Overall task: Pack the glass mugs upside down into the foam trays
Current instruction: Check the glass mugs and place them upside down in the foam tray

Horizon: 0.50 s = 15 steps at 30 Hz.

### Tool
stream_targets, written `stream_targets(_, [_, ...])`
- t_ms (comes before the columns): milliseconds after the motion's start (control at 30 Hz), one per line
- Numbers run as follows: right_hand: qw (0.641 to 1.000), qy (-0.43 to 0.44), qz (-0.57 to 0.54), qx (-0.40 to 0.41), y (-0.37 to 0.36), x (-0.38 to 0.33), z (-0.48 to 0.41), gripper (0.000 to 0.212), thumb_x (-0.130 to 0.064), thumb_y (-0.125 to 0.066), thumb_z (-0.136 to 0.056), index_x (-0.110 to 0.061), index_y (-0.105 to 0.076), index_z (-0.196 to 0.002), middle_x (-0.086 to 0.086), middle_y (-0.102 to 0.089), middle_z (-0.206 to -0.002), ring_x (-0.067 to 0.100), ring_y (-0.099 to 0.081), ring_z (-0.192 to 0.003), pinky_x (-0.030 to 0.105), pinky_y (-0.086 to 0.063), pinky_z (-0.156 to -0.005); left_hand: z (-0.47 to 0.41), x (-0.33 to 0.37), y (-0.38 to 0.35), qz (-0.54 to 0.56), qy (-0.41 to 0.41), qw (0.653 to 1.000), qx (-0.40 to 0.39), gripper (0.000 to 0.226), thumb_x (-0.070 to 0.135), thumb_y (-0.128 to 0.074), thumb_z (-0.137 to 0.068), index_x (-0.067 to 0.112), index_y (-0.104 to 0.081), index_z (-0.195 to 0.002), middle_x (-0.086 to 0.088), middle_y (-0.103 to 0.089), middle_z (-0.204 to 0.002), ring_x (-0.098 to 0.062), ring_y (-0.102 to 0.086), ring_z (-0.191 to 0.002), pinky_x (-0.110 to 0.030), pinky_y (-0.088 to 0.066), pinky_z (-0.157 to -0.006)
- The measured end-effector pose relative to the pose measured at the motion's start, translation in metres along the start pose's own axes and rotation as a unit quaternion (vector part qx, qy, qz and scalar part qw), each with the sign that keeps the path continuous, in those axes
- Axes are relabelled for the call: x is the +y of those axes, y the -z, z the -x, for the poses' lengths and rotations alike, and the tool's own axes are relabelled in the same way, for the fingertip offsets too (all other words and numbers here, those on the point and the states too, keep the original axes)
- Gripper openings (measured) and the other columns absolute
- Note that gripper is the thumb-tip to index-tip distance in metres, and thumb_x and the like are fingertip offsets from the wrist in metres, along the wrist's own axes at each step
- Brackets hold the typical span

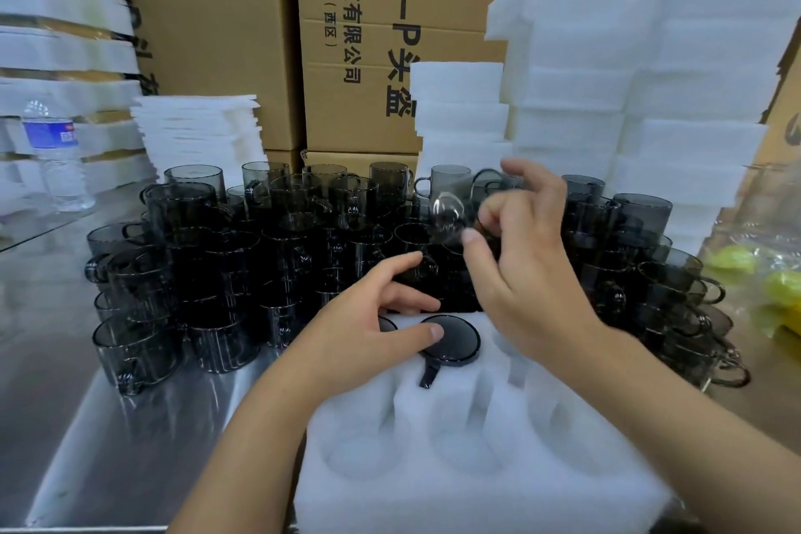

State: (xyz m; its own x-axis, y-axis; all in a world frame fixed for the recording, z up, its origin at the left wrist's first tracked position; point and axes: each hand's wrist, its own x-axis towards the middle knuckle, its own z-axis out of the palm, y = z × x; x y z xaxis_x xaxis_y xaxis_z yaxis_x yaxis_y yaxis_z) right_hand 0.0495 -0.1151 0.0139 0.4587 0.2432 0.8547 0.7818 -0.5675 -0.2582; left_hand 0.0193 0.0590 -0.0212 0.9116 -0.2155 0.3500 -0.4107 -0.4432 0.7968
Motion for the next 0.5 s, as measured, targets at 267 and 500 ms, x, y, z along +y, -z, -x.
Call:
stream_targets(267, [0.999, 0.014, -0.017, -0.032, -0.003, 0.005, 0.021, 0.028, -0.037, -0.057, -0.078, -0.01, -0.049, -0.079, 0.006, -0.046, -0.116, 0.012, -0.04, -0.116, 0.012, -0.026, -0.099, 0.0, -0.003, -0.002, 0.045, -0.013, 0.998, 0.032, 0.044, 0.013, -0.073, -0.081, 0.035, -0.057, -0.115, 0.018, -0.071, -0.097, -0.001, -0.065, -0.094, -0.019, -0.048, -0.086])
stream_targets(500, [0.993, 0.059, -0.076, -0.063, 0.001, 0.008, 0.026, 0.059, -0.033, -0.079, -0.068, -0.019, -0.043, -0.113, -0.004, -0.048, -0.114, 0.012, -0.047, -0.106, 0.017, -0.037, -0.09, 0.001, -0.002, -0.001, 0.066, -0.024, 0.997, 0.044, 0.045, 0.007, -0.073, -0.079, 0.039, -0.058, -0.107, 0.013, -0.073, -0.095, -0.004, -0.067, -0.09, -0.019, -0.051, -0.081])
